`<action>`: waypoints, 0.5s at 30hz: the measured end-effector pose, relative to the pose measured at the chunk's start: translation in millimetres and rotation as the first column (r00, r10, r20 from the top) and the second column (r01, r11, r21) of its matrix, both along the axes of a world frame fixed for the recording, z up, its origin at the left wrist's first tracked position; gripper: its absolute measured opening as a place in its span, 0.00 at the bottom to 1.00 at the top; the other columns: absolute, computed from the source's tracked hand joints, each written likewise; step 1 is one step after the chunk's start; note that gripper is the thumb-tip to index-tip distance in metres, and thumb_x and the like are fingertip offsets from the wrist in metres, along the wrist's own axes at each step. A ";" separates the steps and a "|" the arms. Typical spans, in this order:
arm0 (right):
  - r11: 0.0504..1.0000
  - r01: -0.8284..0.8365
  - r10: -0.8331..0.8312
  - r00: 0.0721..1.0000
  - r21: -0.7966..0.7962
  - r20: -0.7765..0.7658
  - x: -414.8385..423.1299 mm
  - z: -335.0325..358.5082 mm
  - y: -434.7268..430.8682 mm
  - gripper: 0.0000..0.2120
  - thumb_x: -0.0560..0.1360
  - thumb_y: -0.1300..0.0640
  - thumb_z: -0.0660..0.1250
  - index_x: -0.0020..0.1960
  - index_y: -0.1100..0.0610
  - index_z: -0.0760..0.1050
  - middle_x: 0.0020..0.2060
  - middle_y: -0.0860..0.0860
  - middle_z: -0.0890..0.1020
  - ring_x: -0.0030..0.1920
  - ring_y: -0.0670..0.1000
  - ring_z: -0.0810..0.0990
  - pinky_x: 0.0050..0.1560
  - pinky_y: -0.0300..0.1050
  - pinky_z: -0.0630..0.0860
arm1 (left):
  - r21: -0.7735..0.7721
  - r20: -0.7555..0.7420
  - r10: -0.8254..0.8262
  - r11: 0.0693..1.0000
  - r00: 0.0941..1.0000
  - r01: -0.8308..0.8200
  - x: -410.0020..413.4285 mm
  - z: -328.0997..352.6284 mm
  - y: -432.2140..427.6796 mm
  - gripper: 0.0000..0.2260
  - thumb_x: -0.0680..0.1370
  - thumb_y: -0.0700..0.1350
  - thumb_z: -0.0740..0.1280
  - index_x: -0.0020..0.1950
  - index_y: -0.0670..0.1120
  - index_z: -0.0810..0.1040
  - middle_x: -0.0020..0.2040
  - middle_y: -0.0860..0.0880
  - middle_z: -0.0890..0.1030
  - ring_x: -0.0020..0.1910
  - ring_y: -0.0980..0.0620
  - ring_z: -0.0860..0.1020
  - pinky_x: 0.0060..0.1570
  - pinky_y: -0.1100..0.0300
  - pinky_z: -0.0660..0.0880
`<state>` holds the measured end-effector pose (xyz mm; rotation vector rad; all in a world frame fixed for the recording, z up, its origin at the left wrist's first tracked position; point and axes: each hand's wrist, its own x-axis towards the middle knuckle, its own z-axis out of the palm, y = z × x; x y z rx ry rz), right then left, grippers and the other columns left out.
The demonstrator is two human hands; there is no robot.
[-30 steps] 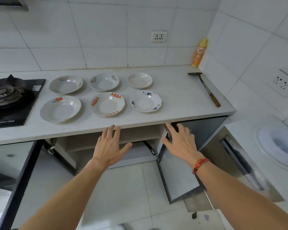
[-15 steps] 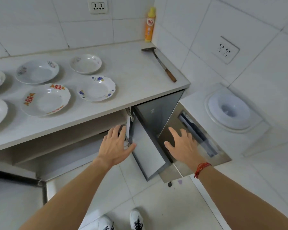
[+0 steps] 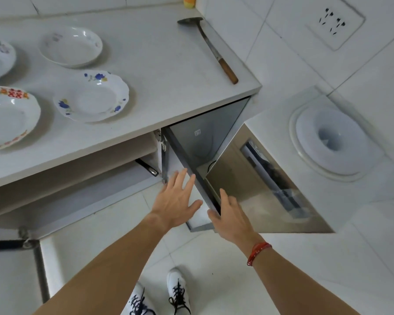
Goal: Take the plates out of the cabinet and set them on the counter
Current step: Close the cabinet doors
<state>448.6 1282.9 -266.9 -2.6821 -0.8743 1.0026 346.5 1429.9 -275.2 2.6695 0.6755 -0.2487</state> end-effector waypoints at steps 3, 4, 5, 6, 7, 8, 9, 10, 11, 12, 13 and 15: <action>0.997 0.055 -0.052 0.996 0.050 -0.067 -0.1 -14.1 1.6 0.32 0.83 0.47 0.58 0.81 0.54 0.48 0.79 0.57 0.60 0.76 0.59 0.66 0.71 0.55 0.69 | 0.056 0.017 -0.103 0.993 0.994 0.102 18.2 -20.5 -4.0 0.29 0.82 0.59 0.52 0.80 0.51 0.50 0.81 0.45 0.46 0.80 0.44 0.46 0.75 0.47 0.56; 0.996 0.067 -0.063 0.996 0.060 -0.071 0.0 -18.6 2.3 0.31 0.83 0.48 0.57 0.81 0.54 0.49 0.79 0.56 0.61 0.75 0.58 0.66 0.72 0.55 0.70 | 0.078 0.024 -0.144 0.987 0.989 0.141 22.1 -26.8 -4.8 0.28 0.82 0.57 0.52 0.80 0.51 0.51 0.81 0.45 0.46 0.80 0.44 0.46 0.75 0.46 0.57; 0.995 0.077 -0.073 0.995 0.065 -0.073 -0.5 -22.3 3.1 0.29 0.84 0.49 0.56 0.81 0.54 0.50 0.78 0.56 0.62 0.74 0.58 0.68 0.71 0.56 0.71 | 0.091 0.023 -0.178 0.980 0.984 0.176 24.9 -32.5 -5.3 0.27 0.83 0.56 0.52 0.80 0.52 0.51 0.81 0.45 0.46 0.80 0.45 0.46 0.75 0.47 0.57; 0.994 0.084 -0.079 0.994 0.067 -0.075 -1.4 -25.3 3.9 0.28 0.84 0.50 0.56 0.80 0.54 0.51 0.77 0.56 0.64 0.73 0.58 0.70 0.70 0.56 0.72 | 0.097 0.015 -0.204 0.975 0.979 0.202 26.6 -36.7 -5.4 0.26 0.83 0.55 0.51 0.80 0.52 0.51 0.81 0.45 0.45 0.80 0.45 0.45 0.75 0.47 0.56; 0.994 0.086 -0.080 0.994 0.070 -0.079 -2.8 -27.6 4.5 0.27 0.84 0.51 0.55 0.80 0.53 0.52 0.76 0.56 0.66 0.72 0.57 0.71 0.69 0.56 0.73 | 0.099 0.004 -0.221 0.971 0.975 0.220 27.3 -40.3 -5.2 0.26 0.83 0.55 0.50 0.80 0.52 0.50 0.81 0.45 0.45 0.80 0.45 0.44 0.75 0.47 0.55; 0.994 0.082 -0.076 0.994 0.072 -0.083 -4.3 -29.4 5.3 0.26 0.84 0.52 0.55 0.80 0.53 0.52 0.76 0.56 0.67 0.72 0.57 0.72 0.69 0.55 0.73 | 0.100 -0.003 -0.231 0.968 0.973 0.230 27.5 -43.4 -4.7 0.25 0.84 0.55 0.49 0.80 0.52 0.50 0.81 0.45 0.44 0.80 0.45 0.43 0.75 0.47 0.55; 0.994 0.079 -0.073 0.994 0.074 -0.085 -5.9 -31.1 5.8 0.26 0.84 0.53 0.55 0.80 0.53 0.53 0.76 0.56 0.67 0.72 0.57 0.72 0.70 0.55 0.73 | 0.100 -0.005 -0.234 0.967 0.972 0.234 27.0 -45.7 -4.0 0.25 0.84 0.55 0.49 0.80 0.52 0.51 0.81 0.45 0.44 0.80 0.46 0.43 0.75 0.47 0.54; 0.994 0.080 -0.073 0.994 0.073 -0.085 -7.2 -32.6 6.0 0.26 0.84 0.54 0.55 0.80 0.53 0.53 0.75 0.55 0.68 0.72 0.57 0.72 0.70 0.54 0.72 | 0.098 -0.005 -0.234 0.968 0.972 0.233 26.0 -47.7 -3.4 0.25 0.84 0.55 0.49 0.80 0.52 0.51 0.81 0.45 0.45 0.80 0.46 0.42 0.75 0.46 0.54; 0.994 0.082 -0.076 0.994 0.071 -0.081 -8.0 -33.6 6.5 0.25 0.84 0.54 0.56 0.80 0.53 0.54 0.75 0.55 0.69 0.72 0.57 0.72 0.70 0.54 0.72 | 0.096 -0.004 -0.230 0.969 0.973 0.230 25.1 -49.4 -2.9 0.25 0.84 0.55 0.49 0.80 0.52 0.52 0.81 0.45 0.45 0.79 0.46 0.42 0.75 0.46 0.55; 0.994 0.087 -0.081 0.994 0.068 -0.076 -9.2 -34.2 7.5 0.25 0.84 0.55 0.56 0.79 0.54 0.56 0.73 0.56 0.71 0.71 0.57 0.73 0.69 0.54 0.73 | 0.091 -0.008 -0.226 0.970 0.974 0.226 23.1 -50.5 -2.1 0.25 0.84 0.56 0.49 0.80 0.52 0.52 0.81 0.45 0.45 0.80 0.46 0.43 0.75 0.46 0.55; 0.994 0.091 -0.087 0.994 0.065 -0.069 -10.2 -34.5 8.2 0.23 0.84 0.56 0.55 0.79 0.55 0.57 0.71 0.57 0.74 0.68 0.57 0.75 0.67 0.54 0.75 | 0.085 -0.012 -0.221 0.972 0.975 0.221 21.5 -51.0 -1.8 0.25 0.84 0.56 0.49 0.80 0.53 0.52 0.81 0.46 0.45 0.80 0.47 0.43 0.75 0.46 0.55; 0.994 0.095 -0.091 0.994 0.057 -0.066 -13.9 -32.6 10.3 0.22 0.84 0.56 0.55 0.77 0.57 0.60 0.64 0.58 0.79 0.63 0.57 0.79 0.63 0.53 0.77 | 0.074 -0.015 -0.214 0.974 0.977 0.215 17.2 -51.1 -0.2 0.24 0.84 0.56 0.49 0.80 0.54 0.53 0.81 0.47 0.45 0.80 0.47 0.43 0.75 0.45 0.55</action>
